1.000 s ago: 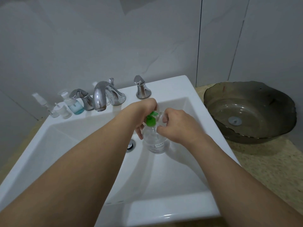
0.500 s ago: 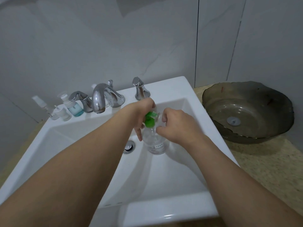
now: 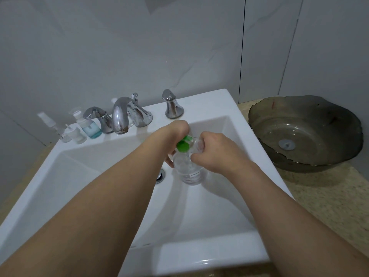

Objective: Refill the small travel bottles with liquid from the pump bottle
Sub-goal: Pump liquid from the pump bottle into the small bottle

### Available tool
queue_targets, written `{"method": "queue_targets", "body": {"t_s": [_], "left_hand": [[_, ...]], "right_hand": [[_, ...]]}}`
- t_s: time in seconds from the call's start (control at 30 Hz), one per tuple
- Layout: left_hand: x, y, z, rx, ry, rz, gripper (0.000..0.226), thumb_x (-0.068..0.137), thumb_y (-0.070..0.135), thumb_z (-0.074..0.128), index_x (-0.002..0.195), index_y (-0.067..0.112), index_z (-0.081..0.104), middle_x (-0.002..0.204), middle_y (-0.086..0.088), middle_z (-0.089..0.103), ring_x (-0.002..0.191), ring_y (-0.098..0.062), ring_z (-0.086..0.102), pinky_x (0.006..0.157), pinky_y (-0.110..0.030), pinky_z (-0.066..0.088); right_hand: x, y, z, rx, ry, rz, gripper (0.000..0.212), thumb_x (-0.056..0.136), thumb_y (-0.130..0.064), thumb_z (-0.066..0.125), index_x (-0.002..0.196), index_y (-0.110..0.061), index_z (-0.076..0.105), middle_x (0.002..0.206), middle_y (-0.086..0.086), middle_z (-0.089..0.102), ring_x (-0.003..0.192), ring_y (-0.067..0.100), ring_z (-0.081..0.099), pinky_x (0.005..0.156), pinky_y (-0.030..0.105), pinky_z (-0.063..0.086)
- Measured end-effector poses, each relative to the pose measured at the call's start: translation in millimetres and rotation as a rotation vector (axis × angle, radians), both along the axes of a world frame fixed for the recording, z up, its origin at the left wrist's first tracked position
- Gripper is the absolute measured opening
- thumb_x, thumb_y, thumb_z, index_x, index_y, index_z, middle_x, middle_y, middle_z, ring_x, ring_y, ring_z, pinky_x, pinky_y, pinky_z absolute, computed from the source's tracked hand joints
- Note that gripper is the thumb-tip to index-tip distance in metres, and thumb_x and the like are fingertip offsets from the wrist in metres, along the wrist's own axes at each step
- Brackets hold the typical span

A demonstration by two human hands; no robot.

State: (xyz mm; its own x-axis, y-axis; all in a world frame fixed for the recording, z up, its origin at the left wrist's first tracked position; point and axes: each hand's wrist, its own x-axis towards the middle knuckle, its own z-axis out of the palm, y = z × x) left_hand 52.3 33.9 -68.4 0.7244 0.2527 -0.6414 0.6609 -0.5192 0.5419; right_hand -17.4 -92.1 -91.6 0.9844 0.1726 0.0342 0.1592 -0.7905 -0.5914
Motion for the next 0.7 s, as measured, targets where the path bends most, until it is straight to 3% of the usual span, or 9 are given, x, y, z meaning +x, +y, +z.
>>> {"method": "queue_targets", "body": {"t_s": [0.17,0.4,0.57,0.7], "left_hand": [[2,-4,-10,0.024,-0.064,0.052,0.035,0.084,0.016,0.042,0.108,0.006,0.066,0.119,-0.018,0.066,0.107,-0.043,0.062,0.081,-0.072,0.049],[1,1,-6,-0.013,-0.02,0.005,0.034,0.084,0.027,0.046,0.107,0.009,0.065,0.122,-0.014,0.066,0.111,-0.04,0.06,0.083,-0.071,0.05],[8,4,7,-0.115,0.096,-0.02,0.054,0.098,0.04,0.044,0.143,0.009,0.048,0.145,-0.015,0.051,0.138,-0.044,0.041,0.095,-0.083,0.036],[10,4,8,-0.098,0.128,-0.049,0.058,0.097,0.041,0.044,0.145,0.009,0.048,0.146,-0.017,0.051,0.139,-0.046,0.041,0.093,-0.084,0.036]], "right_hand": [[0,0,-2,-0.003,0.029,-0.001,0.025,0.075,-0.035,0.065,0.085,-0.018,0.05,0.088,0.0,0.059,0.08,0.024,0.057,0.063,0.03,0.04],[0,0,0,-0.018,0.012,-0.003,0.023,0.075,-0.034,0.064,0.085,-0.019,0.051,0.087,-0.002,0.059,0.078,0.023,0.056,0.062,0.03,0.04],[-1,-1,4,-0.001,-0.056,-0.019,0.025,0.076,-0.034,0.063,0.092,-0.02,0.052,0.088,-0.003,0.06,0.08,0.023,0.058,0.066,0.031,0.044],[-1,-2,5,0.009,-0.05,-0.021,0.026,0.076,-0.034,0.063,0.094,-0.019,0.053,0.089,-0.003,0.061,0.082,0.023,0.058,0.066,0.031,0.043]]}}
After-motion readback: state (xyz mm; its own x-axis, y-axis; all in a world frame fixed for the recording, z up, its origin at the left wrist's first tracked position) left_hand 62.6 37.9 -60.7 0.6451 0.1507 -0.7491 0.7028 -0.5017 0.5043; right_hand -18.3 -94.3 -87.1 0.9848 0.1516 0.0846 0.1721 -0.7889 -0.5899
